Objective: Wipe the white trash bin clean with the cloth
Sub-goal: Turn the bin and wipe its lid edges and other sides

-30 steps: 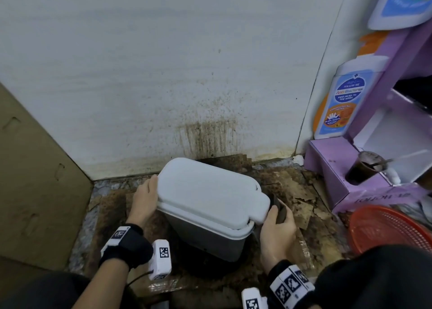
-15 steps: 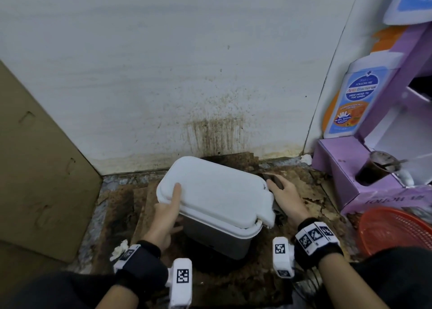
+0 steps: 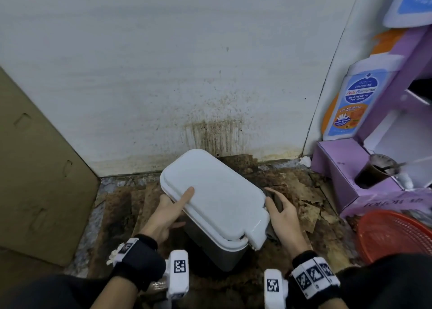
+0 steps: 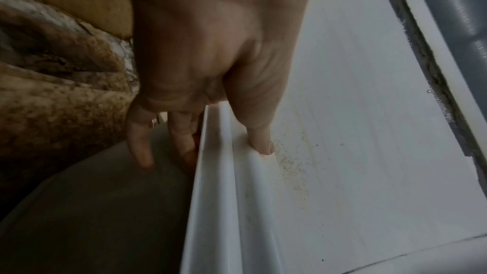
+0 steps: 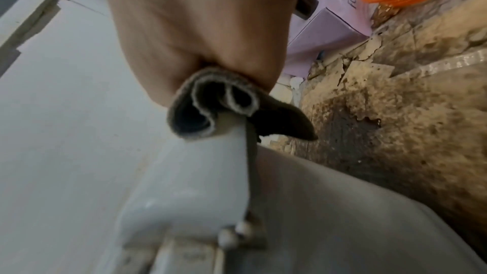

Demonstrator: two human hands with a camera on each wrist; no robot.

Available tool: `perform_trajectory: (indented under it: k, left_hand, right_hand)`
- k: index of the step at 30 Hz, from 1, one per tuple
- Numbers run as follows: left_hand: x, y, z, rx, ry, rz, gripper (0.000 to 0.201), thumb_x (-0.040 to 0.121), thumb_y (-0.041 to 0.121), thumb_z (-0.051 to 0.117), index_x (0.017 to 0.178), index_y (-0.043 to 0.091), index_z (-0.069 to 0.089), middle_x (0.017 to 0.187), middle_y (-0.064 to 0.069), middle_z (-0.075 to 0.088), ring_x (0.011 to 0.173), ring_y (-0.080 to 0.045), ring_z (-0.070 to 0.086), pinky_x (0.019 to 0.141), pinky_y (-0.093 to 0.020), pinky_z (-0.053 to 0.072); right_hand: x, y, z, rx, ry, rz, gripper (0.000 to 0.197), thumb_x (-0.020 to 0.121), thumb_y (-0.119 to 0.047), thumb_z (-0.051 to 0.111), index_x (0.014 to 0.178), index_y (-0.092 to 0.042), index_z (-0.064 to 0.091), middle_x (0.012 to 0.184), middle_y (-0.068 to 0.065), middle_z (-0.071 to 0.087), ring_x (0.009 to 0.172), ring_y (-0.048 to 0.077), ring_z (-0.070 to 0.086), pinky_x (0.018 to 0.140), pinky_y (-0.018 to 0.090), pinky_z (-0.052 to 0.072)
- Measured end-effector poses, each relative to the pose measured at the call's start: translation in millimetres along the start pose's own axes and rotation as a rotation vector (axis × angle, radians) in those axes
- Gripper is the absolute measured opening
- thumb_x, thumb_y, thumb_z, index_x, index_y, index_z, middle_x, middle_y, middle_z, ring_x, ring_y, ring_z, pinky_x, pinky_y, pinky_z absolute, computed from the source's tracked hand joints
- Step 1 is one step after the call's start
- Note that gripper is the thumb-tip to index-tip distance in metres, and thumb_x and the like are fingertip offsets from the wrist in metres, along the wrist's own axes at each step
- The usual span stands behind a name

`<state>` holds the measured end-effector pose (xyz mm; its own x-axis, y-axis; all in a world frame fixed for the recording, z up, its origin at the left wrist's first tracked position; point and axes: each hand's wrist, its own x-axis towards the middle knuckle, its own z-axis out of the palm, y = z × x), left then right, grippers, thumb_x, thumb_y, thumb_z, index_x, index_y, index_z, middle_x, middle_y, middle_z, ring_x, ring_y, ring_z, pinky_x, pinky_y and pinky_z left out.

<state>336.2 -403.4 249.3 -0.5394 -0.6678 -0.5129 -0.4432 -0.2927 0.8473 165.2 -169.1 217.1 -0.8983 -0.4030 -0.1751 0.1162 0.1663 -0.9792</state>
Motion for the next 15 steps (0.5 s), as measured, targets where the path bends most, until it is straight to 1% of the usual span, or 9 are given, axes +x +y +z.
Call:
perform_trajectory:
  k: [2, 3, 4, 6, 8, 11, 12, 14, 15]
  left_hand:
    - [5, 10, -3, 0.036, -0.018, 0.017, 0.07, 0.085, 0.06, 0.077, 0.137, 0.021, 0.052, 0.126, 0.001, 0.072, 0.112, -0.022, 0.069, 0.079, -0.044, 0.06]
    - [7, 14, -4, 0.033, -0.019, 0.025, 0.063, 0.088, 0.056, 0.075, 0.133, 0.019, 0.053, 0.123, -0.001, 0.072, 0.109, -0.022, 0.07, 0.075, -0.042, 0.061]
    - [8, 17, -5, 0.024, -0.017, 0.032, 0.057, 0.091, 0.053, 0.073, 0.129, 0.017, 0.053, 0.121, -0.002, 0.07, 0.106, -0.021, 0.07, 0.073, -0.04, 0.061]
    - [7, 20, -6, 0.036, -0.011, 0.046, 0.053, 0.094, 0.05, 0.07, 0.127, 0.015, 0.048, 0.119, -0.001, 0.064, 0.101, -0.015, 0.067, 0.068, -0.034, 0.059]
    - [7, 14, -9, 0.077, -0.006, 0.062, 0.053, 0.096, 0.052, 0.066, 0.129, 0.016, 0.047, 0.116, 0.003, 0.061, 0.097, -0.009, 0.062, 0.066, -0.026, 0.052]
    - [8, 2, -16, 0.135, 0.009, 0.113, 0.067, 0.087, 0.065, 0.066, 0.131, 0.016, 0.057, 0.126, 0.0, 0.068, 0.107, -0.014, 0.066, 0.073, -0.025, 0.051]
    - [8, -1, -18, 0.141, 0.012, 0.123, 0.067, 0.087, 0.066, 0.065, 0.132, 0.017, 0.059, 0.127, 0.001, 0.068, 0.108, -0.013, 0.067, 0.074, -0.024, 0.052]
    - [4, -6, -18, 0.137, 0.008, 0.141, 0.056, 0.095, 0.06, 0.061, 0.133, 0.018, 0.06, 0.124, 0.007, 0.068, 0.107, -0.009, 0.066, 0.074, -0.021, 0.051]
    - [3, -9, -17, 0.144, 0.003, 0.144, 0.054, 0.097, 0.059, 0.059, 0.132, 0.018, 0.061, 0.122, 0.008, 0.069, 0.107, -0.008, 0.066, 0.077, -0.023, 0.053]
  right_hand:
    - [-16, 10, 10, 0.033, 0.093, -0.015, 0.023, 0.103, -0.022, 0.057, 0.124, -0.028, 0.066, 0.114, -0.001, 0.072, 0.1, 0.014, 0.067, 0.085, 0.034, 0.057]
    - [-24, 13, 15, 0.048, 0.125, -0.026, 0.023, 0.103, -0.023, 0.057, 0.124, -0.029, 0.066, 0.117, -0.005, 0.071, 0.106, 0.015, 0.067, 0.091, 0.038, 0.056]
    - [-30, 16, 20, 0.052, 0.143, -0.037, 0.024, 0.103, -0.024, 0.057, 0.125, -0.03, 0.065, 0.116, -0.006, 0.071, 0.109, 0.014, 0.066, 0.094, 0.038, 0.055]
    - [-40, 18, 27, 0.017, 0.131, -0.049, 0.023, 0.104, -0.026, 0.056, 0.125, -0.031, 0.064, 0.109, -0.006, 0.072, 0.104, 0.011, 0.066, 0.091, 0.035, 0.054]
    - [-43, 18, 32, -0.012, 0.078, -0.04, 0.022, 0.104, -0.028, 0.055, 0.122, -0.033, 0.065, 0.109, -0.008, 0.072, 0.103, 0.009, 0.066, 0.09, 0.034, 0.054]
    - [-38, 14, 35, -0.011, -0.012, -0.021, 0.021, 0.103, -0.029, 0.056, 0.121, -0.034, 0.067, 0.116, -0.01, 0.071, 0.109, 0.009, 0.066, 0.094, 0.038, 0.056]
    - [-34, 14, 36, -0.011, -0.034, -0.013, 0.021, 0.103, -0.028, 0.057, 0.121, -0.034, 0.067, 0.116, -0.01, 0.071, 0.108, 0.01, 0.067, 0.093, 0.039, 0.057]
    - [-27, 10, 35, -0.025, -0.083, 0.001, 0.022, 0.104, -0.028, 0.057, 0.122, -0.034, 0.066, 0.116, -0.009, 0.072, 0.106, 0.011, 0.069, 0.091, 0.041, 0.059]
    - [-23, 8, 35, -0.029, -0.11, 0.007, 0.022, 0.104, -0.029, 0.057, 0.123, -0.034, 0.066, 0.116, -0.008, 0.073, 0.105, 0.011, 0.07, 0.09, 0.04, 0.059]
